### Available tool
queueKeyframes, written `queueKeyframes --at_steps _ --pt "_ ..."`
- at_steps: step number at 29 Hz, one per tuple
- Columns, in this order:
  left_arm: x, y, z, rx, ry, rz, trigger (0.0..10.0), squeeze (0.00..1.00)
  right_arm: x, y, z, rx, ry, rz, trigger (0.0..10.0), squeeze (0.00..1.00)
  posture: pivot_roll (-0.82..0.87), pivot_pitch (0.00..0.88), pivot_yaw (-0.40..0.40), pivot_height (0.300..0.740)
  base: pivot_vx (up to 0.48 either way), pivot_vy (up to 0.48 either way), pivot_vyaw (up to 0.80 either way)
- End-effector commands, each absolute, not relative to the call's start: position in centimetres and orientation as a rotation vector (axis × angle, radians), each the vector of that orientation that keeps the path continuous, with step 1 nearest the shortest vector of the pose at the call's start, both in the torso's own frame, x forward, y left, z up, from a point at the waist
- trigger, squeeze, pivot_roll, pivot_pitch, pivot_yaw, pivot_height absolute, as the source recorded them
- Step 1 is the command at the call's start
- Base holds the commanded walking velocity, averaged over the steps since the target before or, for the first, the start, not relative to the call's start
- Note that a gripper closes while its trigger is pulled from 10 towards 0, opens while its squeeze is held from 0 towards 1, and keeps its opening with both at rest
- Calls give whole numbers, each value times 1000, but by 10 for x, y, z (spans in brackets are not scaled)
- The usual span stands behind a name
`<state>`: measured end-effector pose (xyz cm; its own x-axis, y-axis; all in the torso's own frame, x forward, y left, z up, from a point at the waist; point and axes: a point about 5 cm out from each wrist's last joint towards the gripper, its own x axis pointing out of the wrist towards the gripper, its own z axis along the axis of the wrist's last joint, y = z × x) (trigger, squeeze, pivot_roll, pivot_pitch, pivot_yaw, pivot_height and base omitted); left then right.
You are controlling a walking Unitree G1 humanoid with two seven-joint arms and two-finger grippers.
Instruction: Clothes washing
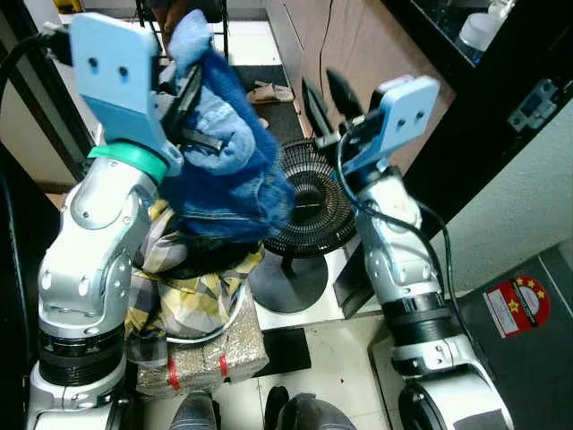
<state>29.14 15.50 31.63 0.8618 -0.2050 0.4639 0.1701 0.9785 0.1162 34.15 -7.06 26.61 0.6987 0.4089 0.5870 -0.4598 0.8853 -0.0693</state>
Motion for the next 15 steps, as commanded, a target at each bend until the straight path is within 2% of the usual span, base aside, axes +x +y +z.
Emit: queueKeyframes --at_steps 1,15 --pt "290 150 319 67 -503 -226 10000 0 340 -77 267 84 -631 459 10000 0 100 12 -25 740 0 0 -800" --pt "291 149 317 79 -482 -234 10000 0 341 -83 277 91 -636 433 10000 0 99 13 -26 740 0 0 -800"
